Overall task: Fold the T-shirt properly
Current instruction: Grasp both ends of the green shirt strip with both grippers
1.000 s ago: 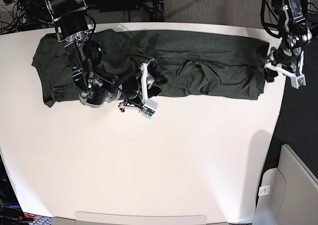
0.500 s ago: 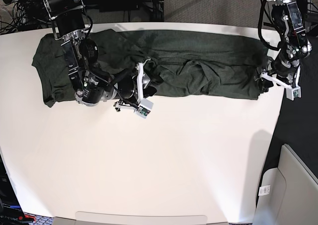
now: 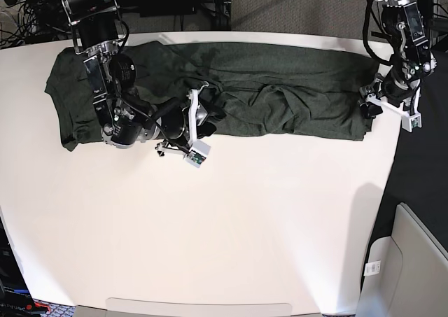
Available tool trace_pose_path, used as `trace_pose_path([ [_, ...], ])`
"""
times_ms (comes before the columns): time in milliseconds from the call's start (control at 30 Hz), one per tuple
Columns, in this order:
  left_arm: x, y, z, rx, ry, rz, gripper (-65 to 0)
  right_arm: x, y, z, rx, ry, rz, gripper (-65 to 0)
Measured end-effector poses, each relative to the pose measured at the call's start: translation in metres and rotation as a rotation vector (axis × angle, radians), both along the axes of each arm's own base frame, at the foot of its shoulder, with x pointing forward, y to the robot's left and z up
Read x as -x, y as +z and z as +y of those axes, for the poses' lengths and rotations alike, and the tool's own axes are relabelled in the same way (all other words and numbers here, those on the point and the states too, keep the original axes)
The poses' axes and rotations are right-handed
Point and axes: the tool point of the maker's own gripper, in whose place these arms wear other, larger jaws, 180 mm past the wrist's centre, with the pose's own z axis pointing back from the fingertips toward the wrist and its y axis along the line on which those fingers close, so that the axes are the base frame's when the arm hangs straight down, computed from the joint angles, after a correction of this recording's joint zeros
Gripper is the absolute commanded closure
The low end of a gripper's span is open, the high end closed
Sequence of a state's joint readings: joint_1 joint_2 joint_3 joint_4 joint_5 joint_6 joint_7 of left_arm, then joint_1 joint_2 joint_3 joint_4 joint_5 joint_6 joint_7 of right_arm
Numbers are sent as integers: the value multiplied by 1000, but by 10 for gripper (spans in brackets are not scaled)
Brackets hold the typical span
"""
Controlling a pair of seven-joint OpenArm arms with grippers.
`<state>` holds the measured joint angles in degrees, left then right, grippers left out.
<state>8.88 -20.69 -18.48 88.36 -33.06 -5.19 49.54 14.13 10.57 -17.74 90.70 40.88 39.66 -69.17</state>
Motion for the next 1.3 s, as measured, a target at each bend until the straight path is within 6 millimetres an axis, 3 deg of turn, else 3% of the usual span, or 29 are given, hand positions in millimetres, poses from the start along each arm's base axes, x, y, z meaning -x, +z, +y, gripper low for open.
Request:
trace_pose_path([
  [200,3,-1,-30,131,-112,1,-453,0,0,-1,3,0,-1,-227],
  [600,4,-5,-39,161,-112,-20,-441,0,0,0,3,0,-1,-227],
  [1100,3,-9,-81,238,-294,-79,-267,0,0,0,0,0,0,-227],
  [1300,5,-12,-81,242,-296,-64,-93,0,-1,-2,6,-1,0,-227],
])
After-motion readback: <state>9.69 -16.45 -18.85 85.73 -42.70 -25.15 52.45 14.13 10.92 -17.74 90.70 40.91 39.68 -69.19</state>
